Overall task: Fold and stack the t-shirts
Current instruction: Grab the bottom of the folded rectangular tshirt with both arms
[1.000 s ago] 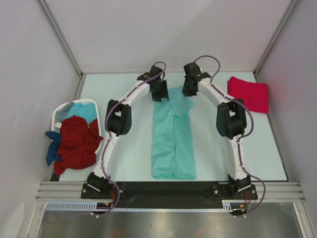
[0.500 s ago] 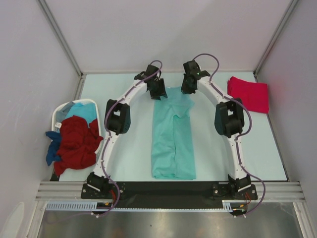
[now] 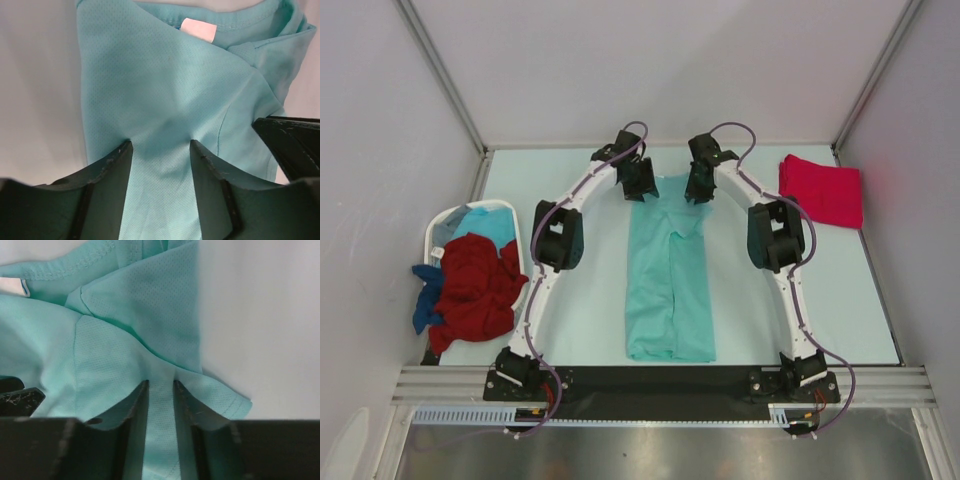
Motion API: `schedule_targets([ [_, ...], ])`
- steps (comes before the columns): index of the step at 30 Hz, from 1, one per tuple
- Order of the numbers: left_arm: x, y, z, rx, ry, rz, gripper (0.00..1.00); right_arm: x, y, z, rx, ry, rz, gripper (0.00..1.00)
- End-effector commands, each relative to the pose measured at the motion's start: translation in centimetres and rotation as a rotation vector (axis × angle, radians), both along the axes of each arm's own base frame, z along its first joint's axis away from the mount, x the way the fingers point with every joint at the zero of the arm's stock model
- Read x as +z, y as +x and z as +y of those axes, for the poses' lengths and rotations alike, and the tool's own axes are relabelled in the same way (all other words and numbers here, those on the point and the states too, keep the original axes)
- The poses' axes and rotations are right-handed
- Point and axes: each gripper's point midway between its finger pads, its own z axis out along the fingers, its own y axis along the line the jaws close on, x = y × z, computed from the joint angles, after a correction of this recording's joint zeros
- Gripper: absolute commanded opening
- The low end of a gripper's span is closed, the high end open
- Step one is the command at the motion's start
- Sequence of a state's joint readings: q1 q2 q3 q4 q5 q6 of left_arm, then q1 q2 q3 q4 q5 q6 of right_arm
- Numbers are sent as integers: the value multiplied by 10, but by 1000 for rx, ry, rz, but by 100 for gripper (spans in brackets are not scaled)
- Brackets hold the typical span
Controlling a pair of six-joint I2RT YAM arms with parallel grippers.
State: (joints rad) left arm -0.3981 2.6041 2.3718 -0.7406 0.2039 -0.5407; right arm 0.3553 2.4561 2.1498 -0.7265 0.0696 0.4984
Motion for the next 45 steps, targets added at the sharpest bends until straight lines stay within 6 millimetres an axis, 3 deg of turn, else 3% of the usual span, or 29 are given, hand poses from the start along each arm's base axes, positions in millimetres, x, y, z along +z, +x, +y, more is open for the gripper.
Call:
schedule_targets([
  [1, -23, 2, 13, 20, 62, 17, 55, -9, 1, -4, 6, 13, 14, 27],
  [7, -31, 2, 15, 29, 74, 28, 43, -39, -3, -13, -14, 27, 82, 15],
  [9, -34, 2, 15, 30, 78, 31, 34, -49, -5, -15, -16, 21, 99, 12],
  [14, -38, 4, 19, 41, 76, 35, 16, -58, -5, -15, -19, 20, 110, 0],
  [17, -38, 8, 21, 47, 67, 33, 12, -56, 0, -14, -18, 24, 98, 0],
  [29, -24, 27, 38, 82, 30, -4, 12, -50, 22, -7, -16, 74, 73, 0],
  [31, -24, 27, 41, 83, 38, -3, 14, -50, 21, -8, -15, 67, 75, 0],
  [32, -20, 27, 42, 83, 41, -9, 19, -50, 19, -10, -18, 62, 79, 0],
  [34, -19, 24, 44, 85, 50, -4, 30, -54, 13, -15, -29, 41, 95, 6],
  [35, -17, 24, 47, 96, 64, -10, 39, -48, 11, -14, -29, 40, 89, 17],
  [37, -7, 21, 51, 110, 84, -24, 47, -53, 2, -24, -49, -5, 102, 29],
  [38, -1, 22, 52, 116, 88, -39, 55, -38, 5, -25, -52, -3, 68, 41],
  [41, 31, 19, 53, 125, 88, -87, 64, -25, -4, -31, -65, -19, 46, 59],
  [42, 38, 17, 55, 128, 94, -95, 66, 3, -4, -31, -70, -6, -2, 62],
  [43, 72, 15, 54, 131, 77, -147, 67, 6, -11, -35, -84, -9, 2, 65],
  [44, 86, 13, 55, 138, 77, -168, 68, 20, -14, -36, -89, -5, -21, 68],
  [45, 90, 4, 58, 145, 90, -166, 68, 53, -16, -35, -94, 15, -76, 69],
])
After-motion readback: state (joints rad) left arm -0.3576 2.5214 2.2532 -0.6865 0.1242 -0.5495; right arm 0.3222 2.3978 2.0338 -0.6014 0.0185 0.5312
